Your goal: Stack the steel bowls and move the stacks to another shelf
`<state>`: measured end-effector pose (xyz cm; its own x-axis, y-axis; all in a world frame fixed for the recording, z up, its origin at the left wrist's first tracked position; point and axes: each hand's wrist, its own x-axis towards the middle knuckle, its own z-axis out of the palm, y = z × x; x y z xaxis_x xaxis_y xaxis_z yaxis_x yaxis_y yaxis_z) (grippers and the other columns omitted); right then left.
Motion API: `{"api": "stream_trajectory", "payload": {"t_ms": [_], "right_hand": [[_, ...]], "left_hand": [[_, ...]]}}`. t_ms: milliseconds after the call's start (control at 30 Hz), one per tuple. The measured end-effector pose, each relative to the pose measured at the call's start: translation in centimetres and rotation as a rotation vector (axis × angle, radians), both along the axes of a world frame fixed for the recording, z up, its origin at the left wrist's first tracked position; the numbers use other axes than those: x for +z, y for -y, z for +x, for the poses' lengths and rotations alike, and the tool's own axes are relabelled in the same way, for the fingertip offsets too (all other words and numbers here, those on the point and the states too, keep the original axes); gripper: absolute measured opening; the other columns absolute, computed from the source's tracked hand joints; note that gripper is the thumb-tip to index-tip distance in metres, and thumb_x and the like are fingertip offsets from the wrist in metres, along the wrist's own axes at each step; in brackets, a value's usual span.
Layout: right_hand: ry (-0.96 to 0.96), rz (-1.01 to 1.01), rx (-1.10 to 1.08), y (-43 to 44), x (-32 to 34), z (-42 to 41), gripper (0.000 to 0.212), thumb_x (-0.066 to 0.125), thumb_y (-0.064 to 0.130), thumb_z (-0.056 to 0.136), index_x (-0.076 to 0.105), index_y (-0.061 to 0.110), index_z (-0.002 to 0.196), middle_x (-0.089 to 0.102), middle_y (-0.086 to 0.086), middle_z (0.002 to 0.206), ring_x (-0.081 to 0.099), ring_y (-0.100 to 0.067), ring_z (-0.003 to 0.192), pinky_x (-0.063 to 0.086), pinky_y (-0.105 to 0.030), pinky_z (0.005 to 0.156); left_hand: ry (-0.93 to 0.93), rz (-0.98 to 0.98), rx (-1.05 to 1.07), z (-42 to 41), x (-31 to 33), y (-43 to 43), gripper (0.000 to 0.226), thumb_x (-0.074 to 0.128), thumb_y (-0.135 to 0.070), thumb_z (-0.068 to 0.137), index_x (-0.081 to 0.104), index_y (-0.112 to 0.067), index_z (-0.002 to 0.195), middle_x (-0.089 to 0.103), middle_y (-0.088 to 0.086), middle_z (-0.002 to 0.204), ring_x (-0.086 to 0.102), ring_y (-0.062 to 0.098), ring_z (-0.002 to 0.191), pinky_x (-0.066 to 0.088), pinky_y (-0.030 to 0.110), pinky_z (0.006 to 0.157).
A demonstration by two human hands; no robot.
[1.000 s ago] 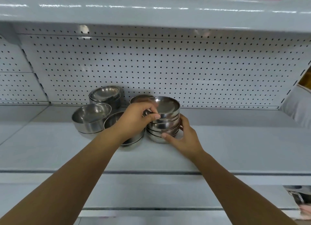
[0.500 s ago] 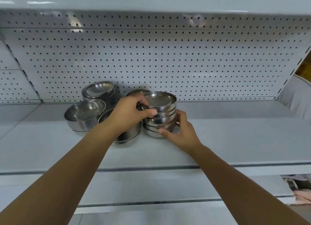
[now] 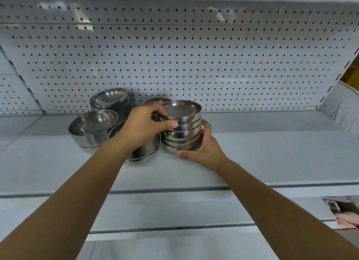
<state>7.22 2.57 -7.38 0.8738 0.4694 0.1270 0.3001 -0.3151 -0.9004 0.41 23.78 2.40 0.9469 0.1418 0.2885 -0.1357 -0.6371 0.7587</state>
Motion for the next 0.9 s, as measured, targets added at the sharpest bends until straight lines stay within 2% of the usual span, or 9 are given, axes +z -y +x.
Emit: {"api": "stream_trajectory", "payload": {"t_ms": [67, 133, 200, 300, 467, 567, 667, 800, 900], "right_hand": [[-0.010, 0.013, -0.010, 0.1, 0.5, 0.0, 0.120, 0.100, 0.045, 0.059, 0.026, 0.034, 0.153, 0.060, 0.024, 0.127, 0.058, 0.011, 0.116, 0.047, -0.007, 0.091], [-0.017, 0.017, -0.017, 0.3, 1.0, 0.0, 0.112, 0.101, 0.046, 0.056, 0.038, 0.034, 0.149, 0.063, 0.024, 0.122, 0.059, 0.011, 0.111, 0.049, -0.010, 0.090], [-0.025, 0.038, -0.028, 0.7, 1.4, -0.1, 0.112, 0.102, 0.046, 0.053, 0.043, 0.034, 0.147, 0.066, 0.021, 0.124, 0.062, 0.006, 0.113, 0.053, -0.021, 0.097], [-0.029, 0.094, -0.058, 2.3, 2.1, -0.6, 0.105, 0.103, 0.040, 0.052, 0.048, 0.036, 0.142, 0.067, 0.019, 0.124, 0.063, 0.003, 0.114, 0.055, -0.026, 0.099], [0.004, 0.164, -0.121, 8.4, 3.8, -2.2, 0.097, 0.103, 0.035, 0.054, 0.053, 0.037, 0.137, 0.070, 0.018, 0.121, 0.065, 0.001, 0.113, 0.057, -0.030, 0.099], [0.011, 0.178, -0.153, 13.8, 4.7, -3.5, 0.093, 0.103, 0.033, 0.055, 0.056, 0.036, 0.134, 0.071, 0.018, 0.121, 0.066, -0.002, 0.114, 0.058, -0.035, 0.100], [0.019, 0.179, -0.215, 20.2, 5.2, -5.2, 0.091, 0.103, 0.030, 0.056, 0.057, 0.035, 0.134, 0.071, 0.019, 0.121, 0.067, -0.002, 0.114, 0.057, -0.035, 0.101], [0.027, 0.161, -0.307, 29.9, 5.6, -8.0, 0.092, 0.103, 0.031, 0.056, 0.057, 0.035, 0.135, 0.072, 0.018, 0.121, 0.067, -0.002, 0.114, 0.057, -0.035, 0.100], [0.053, 0.149, -0.388, 37.2, 6.1, -10.2, 0.092, 0.103, 0.032, 0.056, 0.057, 0.033, 0.136, 0.073, 0.014, 0.120, 0.068, -0.005, 0.113, 0.058, -0.037, 0.100]], "left_hand": [[-0.015, -0.031, -0.007, 0.1, -0.1, -0.1, 0.031, 0.090, -0.037, 0.070, 0.073, -0.024, 0.092, 0.062, -0.021, 0.121, 0.053, -0.004, 0.122, 0.045, 0.034, 0.107], [-0.029, -0.054, -0.005, 0.1, 0.1, 0.1, 0.032, 0.091, -0.032, 0.069, 0.072, -0.021, 0.092, 0.062, -0.028, 0.109, 0.053, -0.015, 0.111, 0.046, 0.035, 0.108], [-0.027, -0.082, 0.013, 0.0, 0.5, 0.7, 0.031, 0.092, -0.029, 0.067, 0.073, -0.019, 0.090, 0.065, -0.029, 0.108, 0.053, -0.022, 0.104, 0.046, 0.030, 0.105], [0.017, -0.125, 0.016, -0.4, 1.5, 2.7, 0.035, 0.092, -0.025, 0.067, 0.072, -0.011, 0.092, 0.064, -0.044, 0.083, 0.061, -0.022, 0.086, 0.048, 0.009, 0.084], [0.083, -0.280, -0.031, -1.0, 2.7, 8.8, 0.081, 0.091, -0.040, 0.055, 0.057, -0.025, 0.126, 0.069, -0.008, 0.125, 0.065, 0.008, 0.117, 0.051, 0.031, 0.104], [0.045, -0.357, -0.073, -1.3, 2.4, 13.5, 0.099, 0.098, -0.046, 0.052, 0.046, -0.036, 0.136, 0.068, -0.004, 0.130, 0.063, 0.013, 0.123, 0.049, 0.037, 0.108], [0.013, -0.432, -0.162, -1.3, 1.9, 19.1, 0.095, 0.092, -0.050, 0.050, 0.049, -0.038, 0.134, 0.065, -0.007, 0.134, 0.060, 0.011, 0.126, 0.046, 0.043, 0.111], [-0.039, -0.494, -0.303, -1.6, 1.8, 28.5, 0.100, 0.096, -0.048, 0.055, 0.051, -0.031, 0.142, 0.061, -0.018, 0.136, 0.063, 0.005, 0.122, 0.052, 0.035, 0.103], [-0.045, -0.547, -0.391, -2.1, 2.0, 36.3, 0.088, 0.089, -0.038, 0.056, 0.055, -0.032, 0.136, 0.066, -0.018, 0.128, 0.066, 0.003, 0.116, 0.054, 0.023, 0.091]]}}
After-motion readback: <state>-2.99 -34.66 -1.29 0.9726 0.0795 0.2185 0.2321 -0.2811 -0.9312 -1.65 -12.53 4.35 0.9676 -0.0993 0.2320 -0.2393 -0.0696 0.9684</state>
